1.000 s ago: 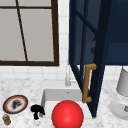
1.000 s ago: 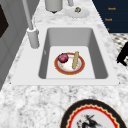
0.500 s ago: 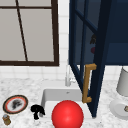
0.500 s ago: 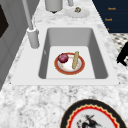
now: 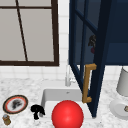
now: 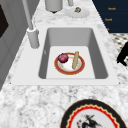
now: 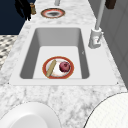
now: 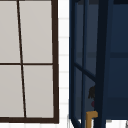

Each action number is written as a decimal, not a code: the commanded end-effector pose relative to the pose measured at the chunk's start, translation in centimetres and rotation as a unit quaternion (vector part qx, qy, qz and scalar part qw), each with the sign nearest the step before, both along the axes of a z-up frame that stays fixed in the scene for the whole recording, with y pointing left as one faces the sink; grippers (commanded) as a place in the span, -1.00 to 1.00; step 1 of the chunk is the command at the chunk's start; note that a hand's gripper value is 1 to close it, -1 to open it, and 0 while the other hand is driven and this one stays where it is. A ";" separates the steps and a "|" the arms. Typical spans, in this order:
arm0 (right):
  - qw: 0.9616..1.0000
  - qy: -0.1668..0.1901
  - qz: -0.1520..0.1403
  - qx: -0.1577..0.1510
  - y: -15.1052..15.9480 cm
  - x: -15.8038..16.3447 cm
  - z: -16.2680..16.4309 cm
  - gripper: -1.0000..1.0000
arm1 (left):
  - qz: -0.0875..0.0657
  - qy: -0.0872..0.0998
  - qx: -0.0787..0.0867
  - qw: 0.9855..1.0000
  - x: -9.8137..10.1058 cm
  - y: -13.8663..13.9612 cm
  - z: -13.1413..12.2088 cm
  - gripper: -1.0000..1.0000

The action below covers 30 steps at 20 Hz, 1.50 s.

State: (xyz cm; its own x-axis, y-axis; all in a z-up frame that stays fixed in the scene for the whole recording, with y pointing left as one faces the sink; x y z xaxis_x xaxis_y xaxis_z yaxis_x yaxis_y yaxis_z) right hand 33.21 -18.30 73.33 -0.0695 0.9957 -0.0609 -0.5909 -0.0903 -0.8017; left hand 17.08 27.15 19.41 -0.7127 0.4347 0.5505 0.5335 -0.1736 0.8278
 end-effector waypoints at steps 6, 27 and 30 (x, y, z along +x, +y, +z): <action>1.000 0.001 0.004 0.010 -0.4 0.6 -2.6 -1.00 | 0.000 0.000 0.000 1.000 0.0 0.0 0.0 0.00; 0.999 0.021 0.023 0.025 -3.4 7.3 -5.1 -1.00 | 0.000 0.000 0.000 1.000 0.0 0.0 0.0 0.00; 0.999 0.018 0.026 0.028 -4.3 7.8 -4.2 -1.00 | 0.000 0.000 0.000 1.000 0.0 0.0 0.0 0.00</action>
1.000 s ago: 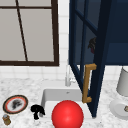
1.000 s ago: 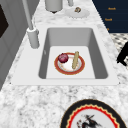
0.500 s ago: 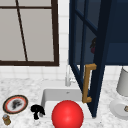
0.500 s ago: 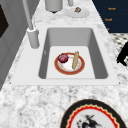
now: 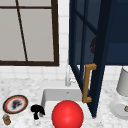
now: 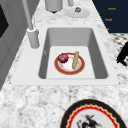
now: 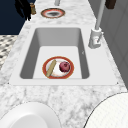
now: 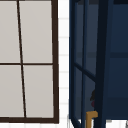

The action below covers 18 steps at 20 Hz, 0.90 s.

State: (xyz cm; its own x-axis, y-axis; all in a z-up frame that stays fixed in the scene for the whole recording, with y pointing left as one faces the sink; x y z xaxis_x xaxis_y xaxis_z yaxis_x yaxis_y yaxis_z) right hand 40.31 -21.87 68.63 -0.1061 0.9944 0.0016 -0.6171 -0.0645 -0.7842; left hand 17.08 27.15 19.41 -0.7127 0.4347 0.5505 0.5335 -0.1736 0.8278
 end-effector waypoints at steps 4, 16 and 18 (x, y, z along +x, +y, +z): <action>1.000 0.004 0.012 0.007 -1.7 2.7 -0.1 -1.00 | 0.000 0.000 0.000 1.000 0.0 0.0 0.0 0.00; 1.000 0.007 0.007 -0.013 -1.9 9.9 -5.2 -1.00 | 0.000 0.000 0.000 1.000 0.0 0.0 0.0 0.00; 1.000 0.014 0.004 -0.010 -1.9 11.4 -5.6 -1.00 | 0.000 0.000 0.000 1.000 0.0 0.0 0.0 0.00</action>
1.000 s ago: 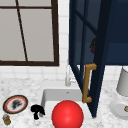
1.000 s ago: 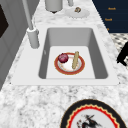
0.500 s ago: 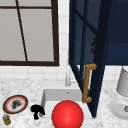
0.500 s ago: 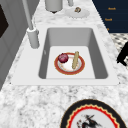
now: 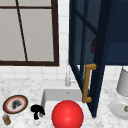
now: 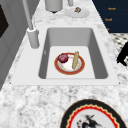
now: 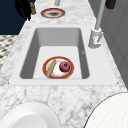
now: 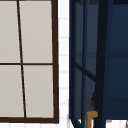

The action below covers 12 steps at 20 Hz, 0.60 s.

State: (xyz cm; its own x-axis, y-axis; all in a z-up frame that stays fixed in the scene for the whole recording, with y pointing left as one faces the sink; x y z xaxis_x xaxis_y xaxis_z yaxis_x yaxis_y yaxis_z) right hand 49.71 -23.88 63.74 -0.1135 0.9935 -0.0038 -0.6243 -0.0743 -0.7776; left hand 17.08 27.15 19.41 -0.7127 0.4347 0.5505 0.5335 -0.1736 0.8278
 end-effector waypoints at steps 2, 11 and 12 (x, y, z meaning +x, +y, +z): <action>1.000 0.015 0.000 -0.004 0.0 3.4 -1.2 -1.00 | 0.000 0.000 0.000 1.000 0.0 0.0 0.0 0.00; 1.000 -0.003 -0.004 -0.009 0.1 7.6 -4.8 -1.00 | 0.000 0.000 0.000 1.000 0.0 0.0 0.0 0.00; 1.000 -0.004 -0.001 -0.005 0.0 7.9 -5.3 -1.00 | 0.000 0.000 0.000 1.000 0.0 0.0 0.0 0.00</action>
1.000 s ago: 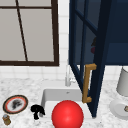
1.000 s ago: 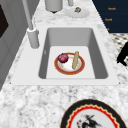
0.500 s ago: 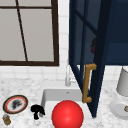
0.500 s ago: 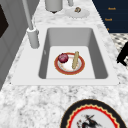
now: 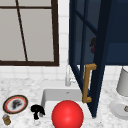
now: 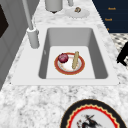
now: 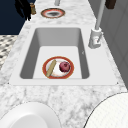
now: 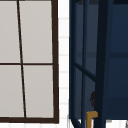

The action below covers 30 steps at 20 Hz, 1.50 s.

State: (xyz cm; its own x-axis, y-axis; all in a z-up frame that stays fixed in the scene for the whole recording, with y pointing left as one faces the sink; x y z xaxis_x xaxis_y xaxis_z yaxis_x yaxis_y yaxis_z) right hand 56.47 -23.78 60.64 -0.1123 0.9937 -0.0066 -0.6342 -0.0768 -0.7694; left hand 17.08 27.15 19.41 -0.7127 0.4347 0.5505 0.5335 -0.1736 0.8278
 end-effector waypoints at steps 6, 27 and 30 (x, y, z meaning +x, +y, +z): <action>1.000 0.002 0.010 0.029 -1.3 0.5 -1.6 -1.00 | 0.000 0.000 0.000 1.000 0.0 0.0 0.0 0.00; 0.988 -0.129 -0.069 -0.047 3.3 -2.3 0.6 1.00 | 0.000 0.000 0.000 1.000 0.0 0.0 0.0 0.00; 0.990 -0.117 -0.067 -0.035 2.2 -2.4 1.6 1.00 | 0.000 0.000 0.000 1.000 0.0 0.0 0.0 0.00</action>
